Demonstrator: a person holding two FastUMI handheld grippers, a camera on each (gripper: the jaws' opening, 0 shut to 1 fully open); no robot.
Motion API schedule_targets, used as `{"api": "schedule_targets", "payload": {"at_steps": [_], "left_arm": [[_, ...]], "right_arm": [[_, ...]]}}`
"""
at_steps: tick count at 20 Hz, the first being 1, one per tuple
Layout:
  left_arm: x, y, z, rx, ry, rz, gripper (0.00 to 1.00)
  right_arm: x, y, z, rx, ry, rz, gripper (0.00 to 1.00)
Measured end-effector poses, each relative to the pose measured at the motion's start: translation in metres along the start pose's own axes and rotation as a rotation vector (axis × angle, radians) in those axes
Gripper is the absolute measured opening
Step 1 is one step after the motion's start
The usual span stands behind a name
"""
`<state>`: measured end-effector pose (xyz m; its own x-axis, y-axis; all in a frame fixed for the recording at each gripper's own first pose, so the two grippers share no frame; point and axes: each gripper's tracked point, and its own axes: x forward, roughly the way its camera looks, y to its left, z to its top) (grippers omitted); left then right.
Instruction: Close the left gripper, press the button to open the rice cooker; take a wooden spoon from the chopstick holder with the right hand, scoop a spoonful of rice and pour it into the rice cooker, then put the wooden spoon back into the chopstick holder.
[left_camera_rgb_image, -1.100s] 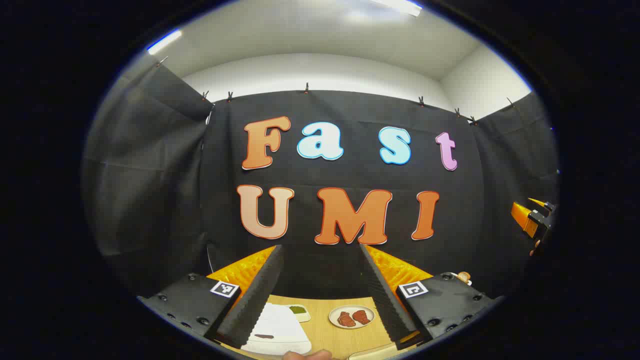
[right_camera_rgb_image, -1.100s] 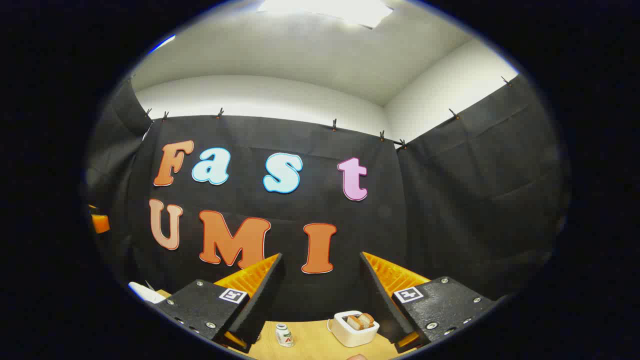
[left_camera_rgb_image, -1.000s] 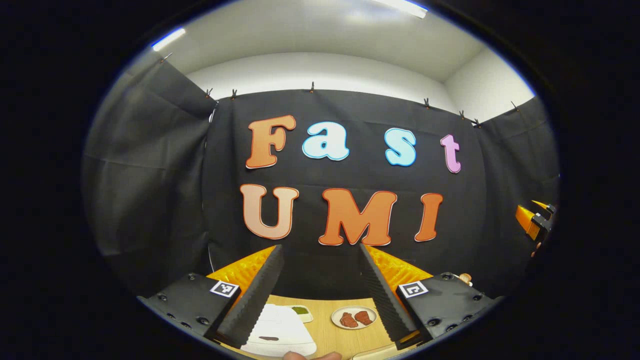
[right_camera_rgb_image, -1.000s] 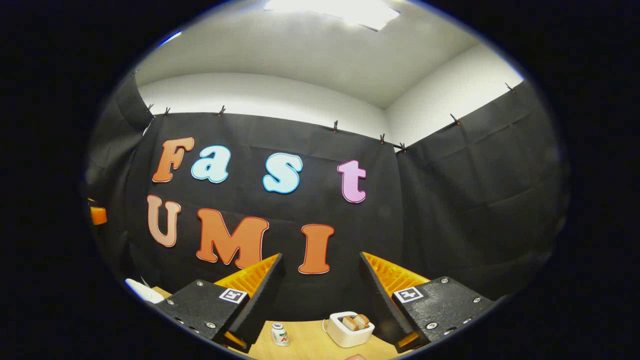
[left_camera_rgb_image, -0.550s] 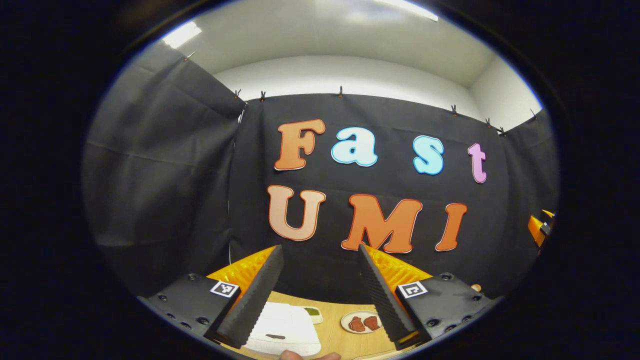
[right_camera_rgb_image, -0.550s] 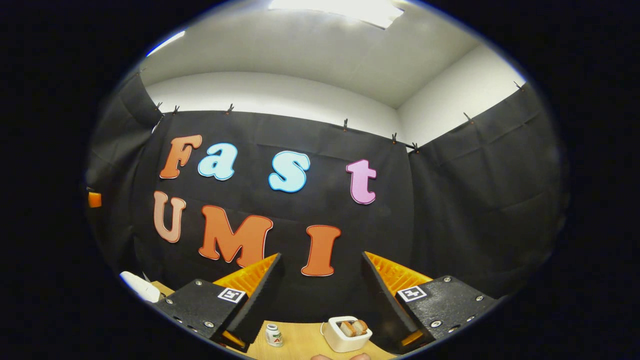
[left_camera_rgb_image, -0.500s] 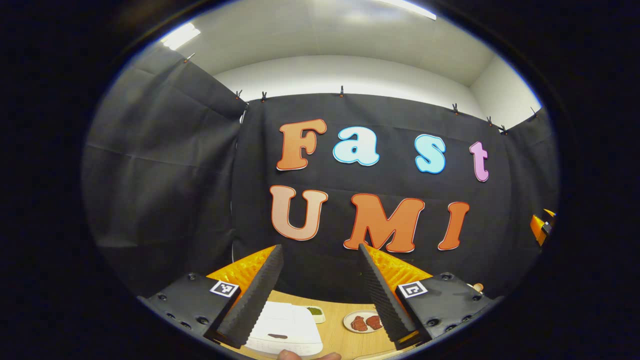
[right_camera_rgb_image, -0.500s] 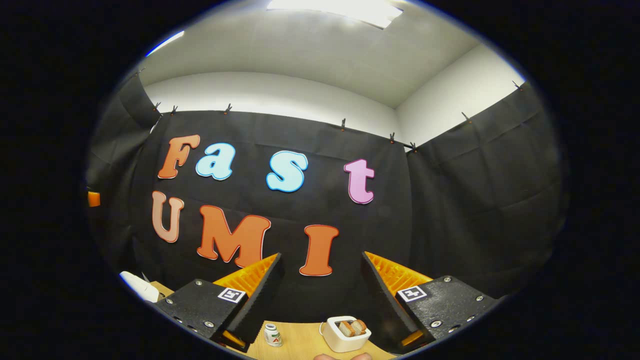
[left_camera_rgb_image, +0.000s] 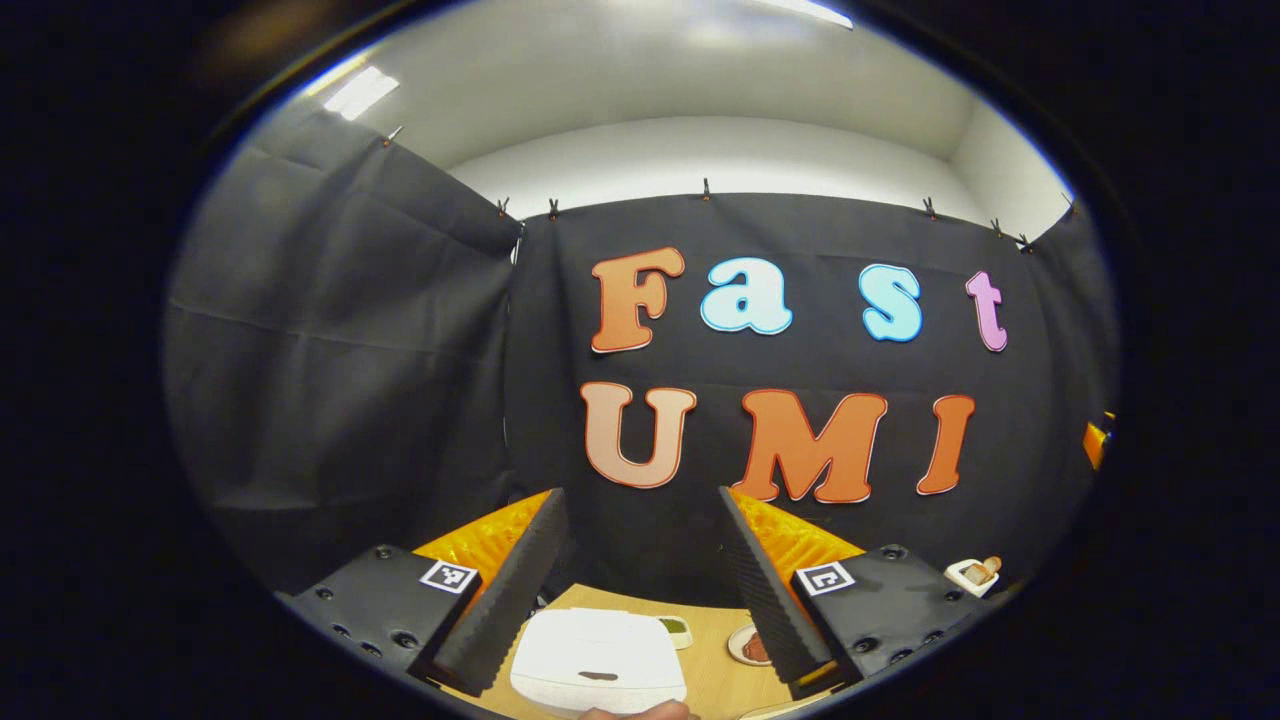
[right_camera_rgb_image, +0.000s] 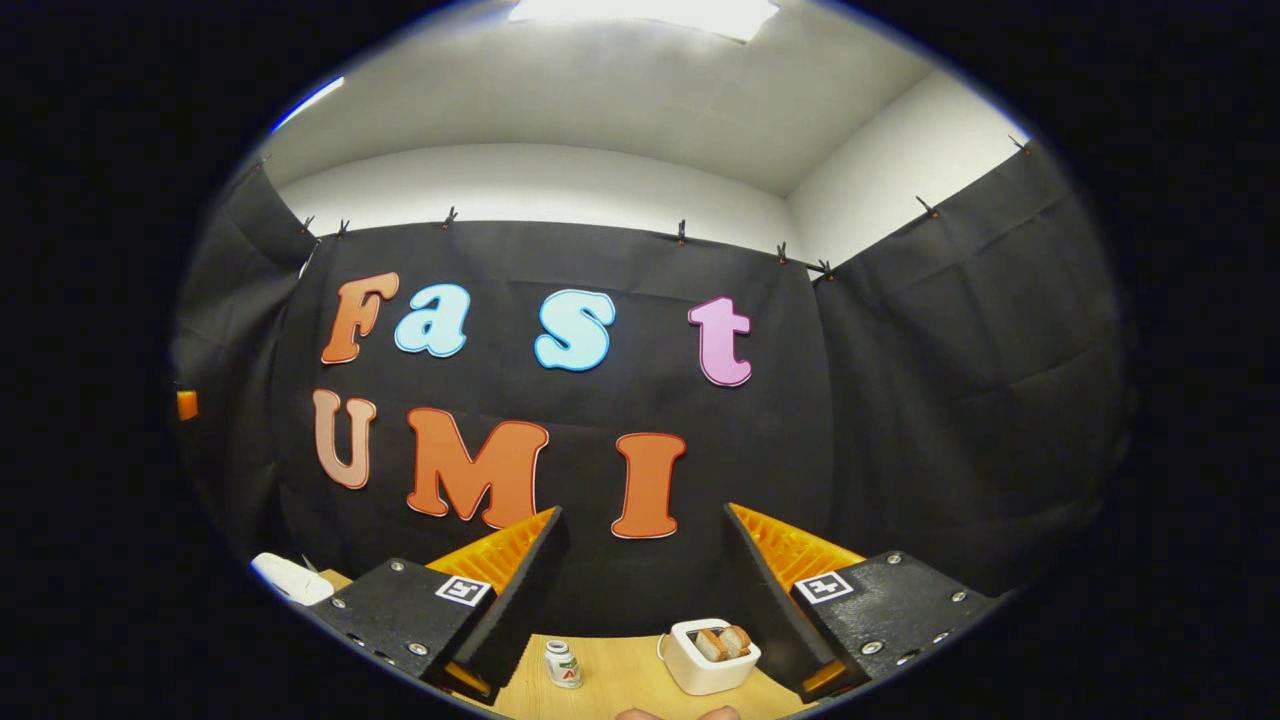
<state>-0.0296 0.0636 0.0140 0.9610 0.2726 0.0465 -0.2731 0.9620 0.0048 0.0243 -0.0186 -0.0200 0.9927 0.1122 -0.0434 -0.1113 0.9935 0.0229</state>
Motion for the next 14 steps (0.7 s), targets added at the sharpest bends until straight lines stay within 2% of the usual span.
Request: {"api": "schedule_targets", "payload": {"at_steps": [4, 8, 10, 11, 13, 14], "left_arm": [[0.0, 0.01, 0.0, 0.045, -0.006, 0.018, 1.0], [0.002, 0.011, -0.008, 0.043, 0.026, 0.015, 1.0], [0.012, 0.013, -0.017, 0.036, 0.048, 0.028, 0.84], [0.011, 0.02, -0.022, 0.036, 0.06, 0.049, 0.77], [0.018, 0.027, -0.038, 0.034, 0.104, 0.072, 0.43], [0.02, 0.024, -0.046, 0.037, 0.127, 0.06, 0.26]], "right_arm": [[0.001, 0.006, -0.003, -0.013, 0.007, 0.01, 0.97], [0.002, 0.006, -0.015, -0.023, 0.035, 0.016, 0.95], [0.001, 0.004, -0.018, -0.034, 0.054, 0.012, 0.97], [0.002, 0.003, -0.02, -0.035, 0.06, 0.007, 0.95], [0.003, 0.002, -0.025, -0.031, 0.072, 0.001, 0.95], [0.001, 0.0, -0.028, -0.029, 0.079, -0.001, 0.95]]}}
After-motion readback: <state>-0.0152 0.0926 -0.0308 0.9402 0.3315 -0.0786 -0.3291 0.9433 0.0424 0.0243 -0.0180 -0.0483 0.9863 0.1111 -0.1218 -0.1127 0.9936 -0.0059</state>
